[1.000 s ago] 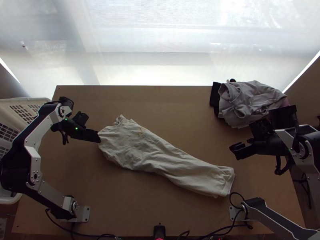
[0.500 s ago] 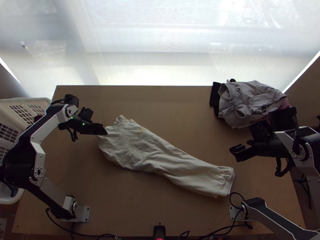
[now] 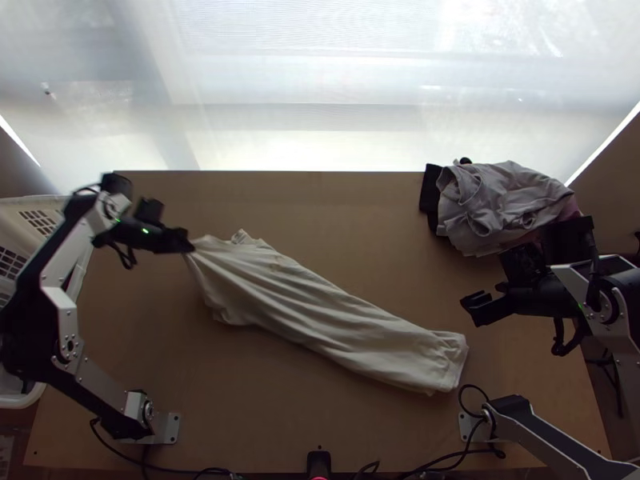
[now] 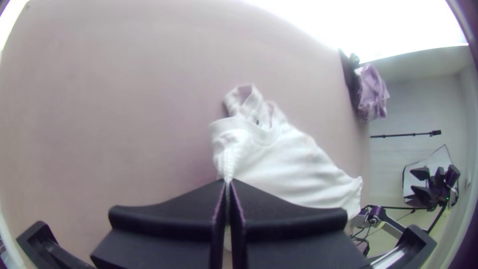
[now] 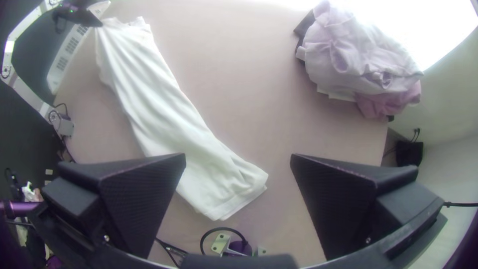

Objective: Fold the t-shirt

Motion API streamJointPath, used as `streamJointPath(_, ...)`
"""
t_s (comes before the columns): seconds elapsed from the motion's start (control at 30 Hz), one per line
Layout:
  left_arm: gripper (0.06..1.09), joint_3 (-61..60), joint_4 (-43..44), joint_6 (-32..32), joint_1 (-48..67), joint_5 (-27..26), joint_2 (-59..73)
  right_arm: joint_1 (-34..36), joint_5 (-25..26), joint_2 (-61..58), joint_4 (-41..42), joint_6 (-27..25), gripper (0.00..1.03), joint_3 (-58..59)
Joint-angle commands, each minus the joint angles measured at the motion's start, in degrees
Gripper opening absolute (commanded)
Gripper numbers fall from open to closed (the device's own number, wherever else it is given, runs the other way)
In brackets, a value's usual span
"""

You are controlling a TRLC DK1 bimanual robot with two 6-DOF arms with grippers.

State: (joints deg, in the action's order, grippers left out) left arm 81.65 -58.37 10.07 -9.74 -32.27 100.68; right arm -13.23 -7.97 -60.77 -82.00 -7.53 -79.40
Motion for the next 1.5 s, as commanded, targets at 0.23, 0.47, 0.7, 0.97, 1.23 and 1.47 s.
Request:
streamJointPath(0.23,0.10,52.56,-21.52,1.89,-12.67,-3.41,-8.84,0.49,0.23,0.30,-0.09,-0.03,0.98,0.47)
streamJointPath(0.47,0.10,51.95,-12.65,-11.65,37.07,2.39,-11.56,2.69,0.32,3.03,-0.09,-0.12,0.98,3.19)
streamJointPath(0.7,0.09,51.86,-2.01,-11.12,66.51,8.63,-1.37,11.83,1.55,12.78,-0.09,-0.56,0.98,13.21)
streamJointPath(0.97,0.13,51.95,24.27,-11.47,78.20,10.39,13.49,31.34,6.03,22.19,-0.45,-4.42,0.98,19.54)
streamJointPath(1.23,1.04,51.42,32.97,-14.20,81.28,15.92,22.19,42.06,6.30,27.20,-1.24,-9.61,0.98,21.56)
streamJointPath(1.47,1.03,48.61,25.94,-10.68,72.93,16.45,16.83,40.48,5.95,25.35,-1.32,-9.61,0.98,21.12)
